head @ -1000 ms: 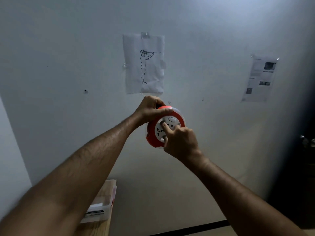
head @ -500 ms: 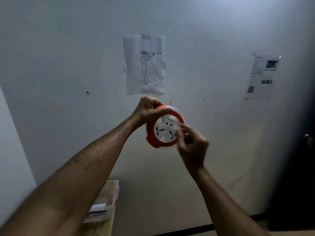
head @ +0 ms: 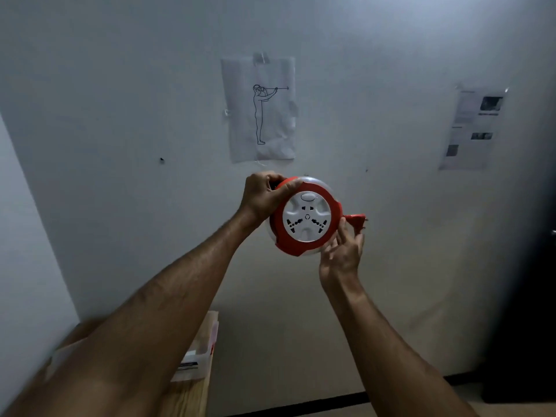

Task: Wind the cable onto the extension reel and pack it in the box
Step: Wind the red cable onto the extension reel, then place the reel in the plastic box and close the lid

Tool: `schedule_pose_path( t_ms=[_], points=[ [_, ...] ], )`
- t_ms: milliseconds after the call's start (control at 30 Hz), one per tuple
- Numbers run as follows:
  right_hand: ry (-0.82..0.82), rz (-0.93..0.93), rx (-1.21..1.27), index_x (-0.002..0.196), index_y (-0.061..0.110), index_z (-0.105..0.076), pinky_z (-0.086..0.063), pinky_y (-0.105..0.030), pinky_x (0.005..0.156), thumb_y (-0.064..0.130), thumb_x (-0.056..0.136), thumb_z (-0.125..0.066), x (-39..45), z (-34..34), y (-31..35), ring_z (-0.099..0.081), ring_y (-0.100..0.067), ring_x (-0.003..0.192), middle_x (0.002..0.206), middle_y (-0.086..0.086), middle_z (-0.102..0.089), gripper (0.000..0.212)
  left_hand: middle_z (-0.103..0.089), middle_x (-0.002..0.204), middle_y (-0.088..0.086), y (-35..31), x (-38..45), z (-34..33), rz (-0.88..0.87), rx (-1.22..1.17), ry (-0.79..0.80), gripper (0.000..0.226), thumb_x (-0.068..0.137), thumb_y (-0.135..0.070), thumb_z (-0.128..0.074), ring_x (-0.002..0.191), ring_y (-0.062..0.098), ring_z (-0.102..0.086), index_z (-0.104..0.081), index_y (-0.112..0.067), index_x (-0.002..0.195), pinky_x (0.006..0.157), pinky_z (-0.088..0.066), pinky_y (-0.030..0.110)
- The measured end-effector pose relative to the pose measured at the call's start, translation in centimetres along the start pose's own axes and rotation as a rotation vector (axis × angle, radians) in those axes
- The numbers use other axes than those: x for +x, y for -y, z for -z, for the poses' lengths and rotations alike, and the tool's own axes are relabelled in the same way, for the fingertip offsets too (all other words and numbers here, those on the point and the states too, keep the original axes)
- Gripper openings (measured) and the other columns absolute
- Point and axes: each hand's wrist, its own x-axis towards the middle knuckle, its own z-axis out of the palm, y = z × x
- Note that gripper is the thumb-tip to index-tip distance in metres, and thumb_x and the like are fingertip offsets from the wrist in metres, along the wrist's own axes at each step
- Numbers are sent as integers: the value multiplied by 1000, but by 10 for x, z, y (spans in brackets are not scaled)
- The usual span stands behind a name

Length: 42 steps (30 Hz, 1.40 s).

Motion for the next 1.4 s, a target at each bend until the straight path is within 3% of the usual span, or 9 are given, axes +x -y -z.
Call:
schedule_pose_path(
  t_ms=[100, 233, 333, 500, 733, 933, 1167, 1400],
  points=[
    [78, 40, -70, 148, 32, -35, -57, -51, 96, 16, 98, -64, 5, -2, 6, -70, -27, 113, 128, -18, -67, 60, -77, 79, 7, 4, -14, 0, 80, -65, -63, 37, 89, -41, -76, 70, 20, -74, -79, -4, 90, 68, -62, 39],
    [84, 95, -163, 125, 38, -54, -59, -53, 90, 7, 97, -64, 7, -6, 9, -71, -30, 109, 120, -13, -72, 43, -78, 84, 5, 13, -32, -3, 138, -89, -135, 37, 88, -43, -76, 73, 18, -74, -79, -7, 95, 70, -61, 36],
    [132, 120, -187, 131, 29, -55, -60, -52, 89, 6, 95, -67, 7, -13, 10, -71, -35, 109, 116, -14, -74, 45, -77, 103, 2, 18, -41, -5, 192, -124, -266, 36, 87, -37, -79, 78, 10, -69, -77, -10, 111, 74, -60, 29],
    [185, 96, -267, 139, 18, -51, -56, -58, 93, 5, 93, -70, 0, -23, -3, -72, -34, 105, 113, -13, -75, 51, -75, 113, 2, 25, -65, 0, 277, -254, -362, 29, 89, -28, -78, 104, 16, -71, -77, -13, 113, 95, -59, 41],
    [276, 43, -322, 138, 18, -52, -56, -58, 95, 2, 94, -67, -11, -30, -19, -72, -33, 106, 114, -12, -75, 49, -75, 121, 2, 27, -100, 19, 279, -257, -406, 31, 96, -23, -70, 110, 15, -71, -71, -12, 125, 96, -60, 39],
    [413, -94, -359, 141, 17, -51, -57, -54, 94, 1, 95, -66, -45, -46, -66, -72, -31, 107, 114, -12, -75, 51, -75, 119, 1, 44, -152, 67, 335, -132, -496, 28, 100, -21, -65, 109, 13, -71, -72, -9, 124, 94, -60, 33],
    [505, -280, -354, 133, 17, -55, -55, -53, 97, -5, 93, -65, -122, -73, -150, -71, -34, 108, 106, -12, -77, 47, -76, 116, -1, 65, -240, 147, 472, -20, -622, 23, 100, -16, -64, 111, 14, -71, -74, -11, 120, 98, -58, 39],
    [606, -425, -415, 133, 28, -53, -61, -41, 86, 3, 95, -67, -231, -105, -242, -72, -23, 106, 111, -5, -75, 48, -75, 116, -4, 98, -338, 257, 604, 51, -696, 21, 101, -15, -61, 111, 13, -70, -74, -20, 117, 98, -58, 42]
  ],
)
